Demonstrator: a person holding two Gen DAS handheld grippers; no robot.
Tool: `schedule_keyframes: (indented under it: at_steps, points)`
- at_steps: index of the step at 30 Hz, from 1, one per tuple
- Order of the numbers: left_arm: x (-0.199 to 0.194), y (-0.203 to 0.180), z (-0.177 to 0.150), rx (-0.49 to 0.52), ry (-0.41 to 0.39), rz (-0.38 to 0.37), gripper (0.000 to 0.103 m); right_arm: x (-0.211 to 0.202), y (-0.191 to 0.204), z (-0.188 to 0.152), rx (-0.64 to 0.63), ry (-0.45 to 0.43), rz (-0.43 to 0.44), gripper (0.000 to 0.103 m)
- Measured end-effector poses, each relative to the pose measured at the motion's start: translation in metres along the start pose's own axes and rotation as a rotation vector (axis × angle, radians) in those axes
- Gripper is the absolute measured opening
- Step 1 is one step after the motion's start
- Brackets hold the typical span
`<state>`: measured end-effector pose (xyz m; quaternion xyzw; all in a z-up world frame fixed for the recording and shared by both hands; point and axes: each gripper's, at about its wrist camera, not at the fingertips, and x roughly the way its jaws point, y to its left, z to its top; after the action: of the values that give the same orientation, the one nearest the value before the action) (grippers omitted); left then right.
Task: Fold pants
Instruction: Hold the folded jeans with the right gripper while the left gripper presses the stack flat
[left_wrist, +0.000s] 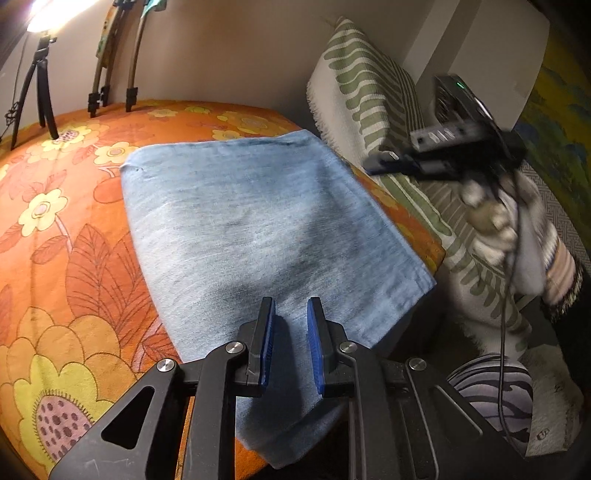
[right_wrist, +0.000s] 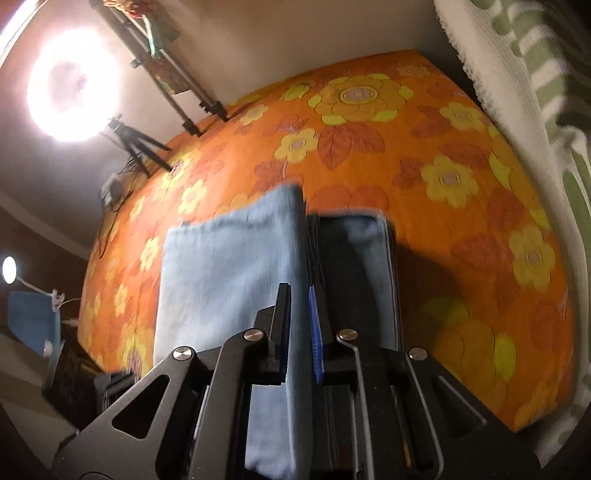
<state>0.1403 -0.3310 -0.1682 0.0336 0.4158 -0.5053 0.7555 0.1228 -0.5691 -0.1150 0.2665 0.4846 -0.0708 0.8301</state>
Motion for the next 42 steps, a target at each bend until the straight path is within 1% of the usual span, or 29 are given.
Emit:
schedule_keyframes:
  at_steps: [2,4,5,6,9,10,11,12,16,17,18,19,20,23,24,26,29,31,36,39,42]
  points:
    - [0.000,0.000,0.000,-0.003,-0.001,-0.002,0.016,-0.004,-0.002,-0.016,-0.001,0.017,0.020,0.012]
    - [0.000,0.000,-0.001,-0.006,0.000,-0.002,0.016,-0.002,-0.004,-0.028,0.004,0.033,0.023,0.024]
    - [0.001,0.001,0.000,-0.006,0.000,-0.002,0.016,-0.001,-0.004,-0.030,0.002,0.034,0.020,0.036]
    - [0.001,0.001,0.000,-0.005,0.000,-0.001,0.016,0.001,-0.003,-0.033,-0.002,0.032,0.010,0.042]
    - [0.001,0.000,0.001,-0.001,0.002,0.006,0.016,0.004,0.003,-0.036,-0.019,0.034,0.005,0.042]
    - [0.001,-0.001,0.000,0.002,0.002,0.007,0.016,0.005,0.006,-0.037,-0.029,0.032,-0.011,0.042]
    - [0.001,-0.001,0.000,0.004,0.002,0.009,0.016,0.006,0.008,-0.037,-0.037,0.032,-0.020,0.041]
    - [0.000,-0.001,0.000,0.004,0.002,0.010,0.016,0.007,0.011,-0.038,-0.048,0.033,-0.028,0.037]
    - [-0.003,-0.002,-0.001,0.002,-0.001,0.010,0.016,0.018,0.019,-0.039,-0.079,0.069,-0.070,0.034]
    - [-0.003,-0.002,-0.001,0.002,-0.002,0.011,0.016,0.021,0.020,-0.039,-0.080,0.076,-0.084,0.029]
    - [-0.005,-0.001,-0.001,0.002,-0.003,0.011,0.016,0.024,0.021,-0.039,-0.083,0.081,-0.089,0.022]
    - [-0.006,-0.001,-0.001,0.003,-0.005,0.012,0.016,0.027,0.023,-0.040,-0.089,0.086,-0.095,0.019]
    - [-0.008,-0.001,-0.001,0.001,-0.009,0.014,0.016,0.027,0.024,-0.042,-0.093,0.081,-0.099,0.011]
    - [-0.017,0.003,0.002,-0.014,-0.031,0.018,0.016,0.022,0.031,-0.044,-0.118,0.057,-0.125,0.006]
    - [-0.020,0.003,0.003,-0.016,-0.039,0.021,0.017,0.019,0.034,-0.045,-0.125,0.050,-0.133,0.005]
    - [-0.026,0.003,0.005,-0.010,-0.058,0.026,0.026,0.009,0.037,-0.045,-0.146,0.039,-0.147,0.004]
    - [-0.030,0.001,0.007,0.015,-0.075,0.041,0.027,0.005,0.033,-0.044,-0.155,0.042,-0.192,0.004]
    - [-0.029,0.001,0.006,0.016,-0.074,0.038,0.027,0.008,0.025,-0.044,-0.133,0.051,-0.206,0.004]
    - [-0.022,0.003,0.005,0.022,-0.057,0.026,0.027,0.000,0.017,-0.045,-0.130,0.031,-0.222,0.003]
    - [-0.016,0.001,0.003,0.042,-0.043,0.012,0.027,-0.004,0.010,-0.045,-0.126,0.017,-0.262,0.003]
    - [-0.008,0.001,0.000,0.059,-0.020,0.013,0.027,0.005,-0.002,-0.045,-0.095,0.024,-0.285,0.003]
